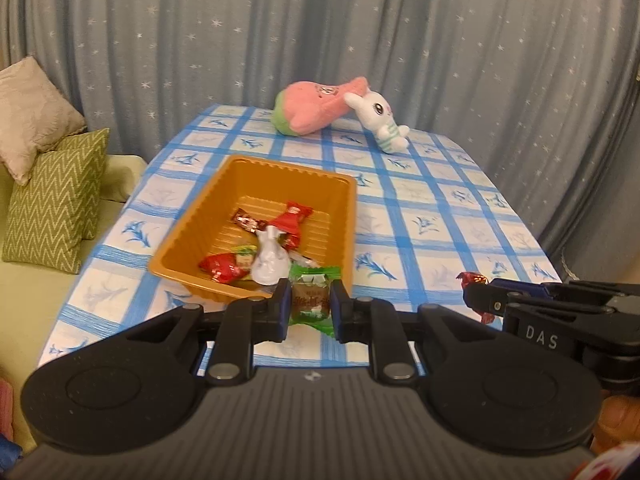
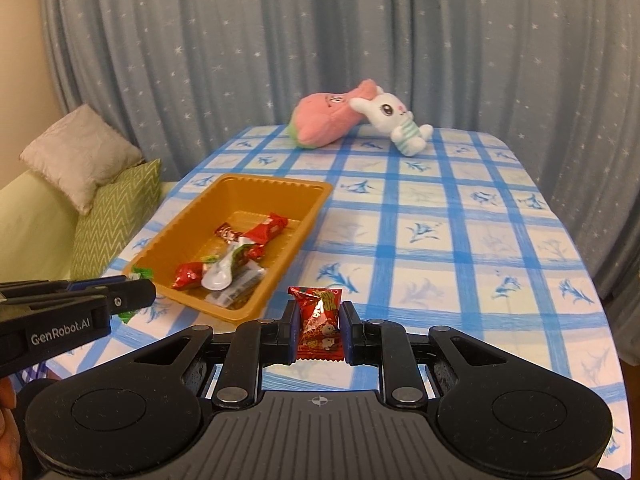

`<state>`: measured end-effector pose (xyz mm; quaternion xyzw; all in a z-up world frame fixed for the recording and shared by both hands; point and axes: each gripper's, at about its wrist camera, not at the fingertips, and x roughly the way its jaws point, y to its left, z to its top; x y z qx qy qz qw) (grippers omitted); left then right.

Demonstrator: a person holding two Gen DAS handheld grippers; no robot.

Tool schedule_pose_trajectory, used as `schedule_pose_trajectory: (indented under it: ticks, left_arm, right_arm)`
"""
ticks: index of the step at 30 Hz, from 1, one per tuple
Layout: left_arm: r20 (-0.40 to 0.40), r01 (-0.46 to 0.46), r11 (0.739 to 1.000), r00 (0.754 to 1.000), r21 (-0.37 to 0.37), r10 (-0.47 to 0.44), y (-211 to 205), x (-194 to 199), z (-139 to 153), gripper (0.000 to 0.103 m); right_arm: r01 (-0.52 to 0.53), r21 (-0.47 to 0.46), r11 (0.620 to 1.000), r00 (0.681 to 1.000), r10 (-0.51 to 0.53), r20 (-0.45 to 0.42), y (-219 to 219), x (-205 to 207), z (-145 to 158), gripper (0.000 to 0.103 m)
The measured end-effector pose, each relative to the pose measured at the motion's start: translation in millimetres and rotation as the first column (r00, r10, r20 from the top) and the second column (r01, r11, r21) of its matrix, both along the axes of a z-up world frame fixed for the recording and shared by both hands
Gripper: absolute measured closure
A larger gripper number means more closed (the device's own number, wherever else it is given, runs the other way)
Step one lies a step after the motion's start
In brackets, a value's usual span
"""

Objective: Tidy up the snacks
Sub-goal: 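Carry the green candy to the tray with left tool while right tool carries the red candy, then lower both candies into the tray with the left and right tools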

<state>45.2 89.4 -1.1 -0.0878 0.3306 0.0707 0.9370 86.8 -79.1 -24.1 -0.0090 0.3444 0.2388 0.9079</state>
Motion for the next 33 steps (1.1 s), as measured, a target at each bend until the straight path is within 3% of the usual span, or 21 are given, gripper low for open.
schedule_pose_trajectory:
  ticks: [20, 33]
  left_arm:
    - [0.025, -0.095, 0.995, 0.995, -0.013, 0.096, 49, 2, 14, 0.085]
    - [0.007, -0.123, 0.992, 0.992, -0.021, 0.123, 65, 17, 6, 0.085]
  right_arm:
    - [-0.111, -0.014, 0.994, 0.993, 0.111, 0.028, 63, 19, 8, 0.082]
    - [-0.140, -0.008, 0.990, 0.990, 0.141, 0.020, 84, 39, 4, 0.082]
